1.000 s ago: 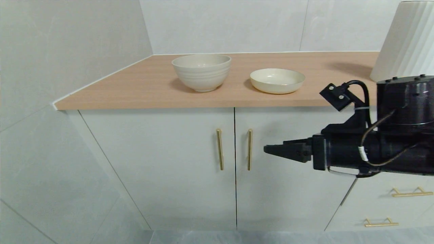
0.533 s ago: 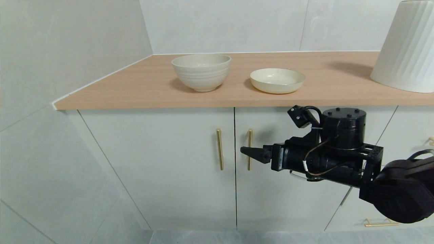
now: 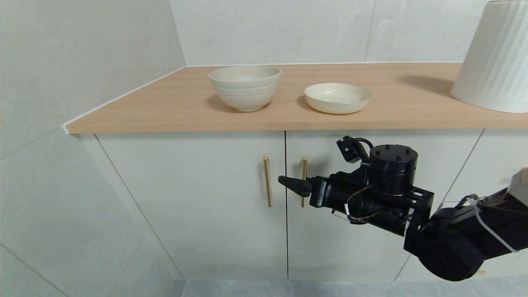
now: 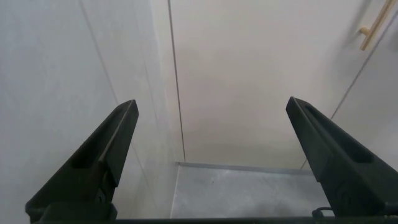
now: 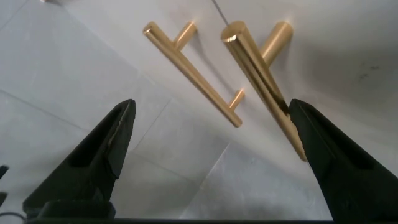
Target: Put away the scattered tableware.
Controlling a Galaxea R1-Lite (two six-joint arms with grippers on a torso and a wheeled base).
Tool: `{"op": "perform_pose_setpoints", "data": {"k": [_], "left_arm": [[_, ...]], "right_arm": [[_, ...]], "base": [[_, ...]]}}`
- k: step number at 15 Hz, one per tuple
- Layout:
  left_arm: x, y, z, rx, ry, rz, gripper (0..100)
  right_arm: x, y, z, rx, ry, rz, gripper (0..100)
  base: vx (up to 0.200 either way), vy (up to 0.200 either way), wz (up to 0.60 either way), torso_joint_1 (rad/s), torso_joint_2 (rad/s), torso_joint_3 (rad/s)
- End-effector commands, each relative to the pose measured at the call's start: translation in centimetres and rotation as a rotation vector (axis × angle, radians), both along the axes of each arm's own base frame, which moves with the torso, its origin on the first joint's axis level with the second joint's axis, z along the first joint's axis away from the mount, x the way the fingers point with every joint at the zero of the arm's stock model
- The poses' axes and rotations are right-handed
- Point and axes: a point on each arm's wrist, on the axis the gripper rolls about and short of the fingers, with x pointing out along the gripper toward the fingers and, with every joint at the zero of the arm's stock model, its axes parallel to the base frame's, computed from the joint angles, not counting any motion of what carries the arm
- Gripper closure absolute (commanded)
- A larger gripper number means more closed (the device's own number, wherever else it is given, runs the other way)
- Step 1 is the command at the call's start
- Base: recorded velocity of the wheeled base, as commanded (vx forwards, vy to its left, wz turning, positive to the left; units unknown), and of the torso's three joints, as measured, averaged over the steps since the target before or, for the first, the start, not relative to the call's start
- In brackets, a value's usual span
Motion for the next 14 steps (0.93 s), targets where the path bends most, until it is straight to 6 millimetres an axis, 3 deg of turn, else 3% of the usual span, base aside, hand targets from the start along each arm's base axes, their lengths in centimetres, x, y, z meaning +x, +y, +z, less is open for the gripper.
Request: {"op": "perform_pose_setpoints", "data": {"k": [1,6,14], "left_arm": [[0.0,0.0,0.0,0.0,0.0,0.0,0],[0.0,0.0,0.0,0.0,0.0,0.0,0],[0.0,0.0,0.0,0.0,0.002,0.0,0]], "right_arm": [[0.2,0.2,-0.3,-0.002,0.003,-0.007,0],[0.6,0.6,-0.5,0.01,-0.01,-0.022,0],[-1.1,1.8,-0.6,0.019,0.0,0.042,0]], "base": [[0.0,0.0,0.0,0.0,0.0,0.0],[0.0,0.0,0.0,0.0,0.0,0.0],[0.0,0.0,0.0,0.0,0.0,0.0]]}}
